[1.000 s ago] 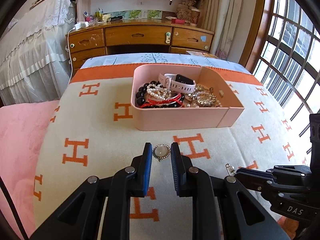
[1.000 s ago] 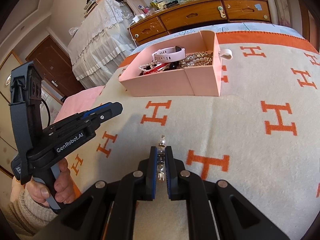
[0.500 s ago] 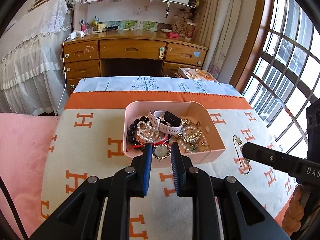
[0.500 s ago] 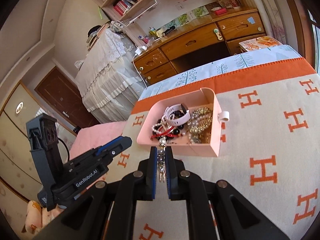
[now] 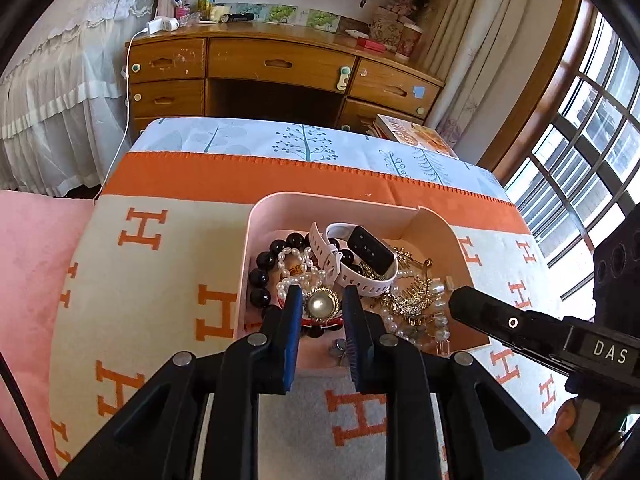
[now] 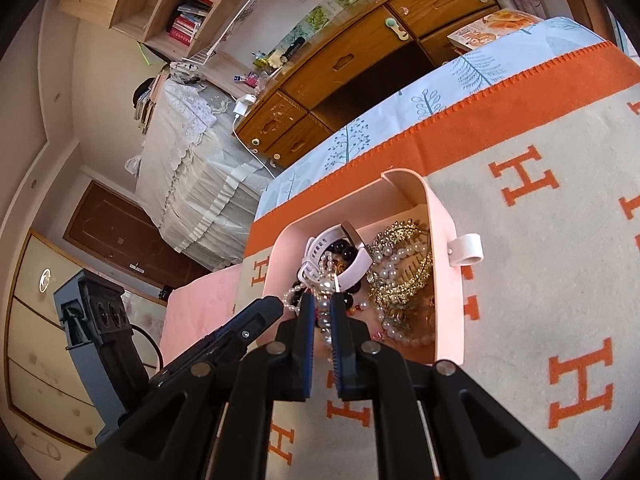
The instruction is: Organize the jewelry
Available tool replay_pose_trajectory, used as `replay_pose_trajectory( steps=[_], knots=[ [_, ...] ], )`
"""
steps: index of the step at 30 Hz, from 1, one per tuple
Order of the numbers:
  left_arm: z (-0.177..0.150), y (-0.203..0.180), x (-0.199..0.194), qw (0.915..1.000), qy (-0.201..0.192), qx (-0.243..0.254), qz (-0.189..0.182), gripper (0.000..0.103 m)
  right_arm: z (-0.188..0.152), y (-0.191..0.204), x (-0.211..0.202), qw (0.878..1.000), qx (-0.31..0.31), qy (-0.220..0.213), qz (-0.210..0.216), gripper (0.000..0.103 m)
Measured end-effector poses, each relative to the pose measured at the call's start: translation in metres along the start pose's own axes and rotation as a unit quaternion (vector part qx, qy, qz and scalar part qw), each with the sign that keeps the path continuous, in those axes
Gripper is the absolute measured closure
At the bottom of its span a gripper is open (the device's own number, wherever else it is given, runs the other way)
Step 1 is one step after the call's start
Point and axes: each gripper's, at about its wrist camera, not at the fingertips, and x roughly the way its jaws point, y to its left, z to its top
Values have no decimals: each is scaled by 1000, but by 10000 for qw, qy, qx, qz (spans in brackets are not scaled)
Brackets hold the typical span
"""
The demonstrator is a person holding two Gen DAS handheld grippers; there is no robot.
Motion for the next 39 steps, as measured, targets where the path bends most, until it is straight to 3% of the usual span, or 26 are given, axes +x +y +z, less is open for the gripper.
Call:
replay_pose_trajectory(
  steps=[3,8,15,19,22,26,28,32,35,39],
  knots=[
    [0,1,-2,10000,-23,-40,-10,72,-2,-2,4,9999,68,116,8,94],
    [-3,3,-16,9999,-117,-101,5,66,-6,6,-5,10000,30,31,13,94],
    [-19,0,-58,9992,-375,-96,73,38,-28,23,-38,9991,-306,-272,-102,94],
    [-38,-5,-84,9990,-441,-96,61,32,-50,33,-58,9971,-569,-412,-280,94],
    [-58,-11,-104,9984,-496,-34,273,16,-68,34,-77,9952,-718,-488,-446,94],
    [-88,-21,-130,9967,-588,23,564,10,-97,38,-103,9922,-950,-549,-600,94],
    [-103,-26,-142,9956,-637,-17,691,1,-114,41,-117,9902,-1075,-578,-674,93],
    [-128,-37,-162,9926,-701,-44,993,1,-142,47,-139,9846,-1305,-674,-948,76],
    [-145,-47,-170,9911,-595,19,1192,1,-162,50,-154,9785,-1468,-819,-1198,75],
    [-163,-59,-181,9910,-656,105,1166,1,-181,51,-168,9720,-1594,-991,-1415,75]
  ],
)
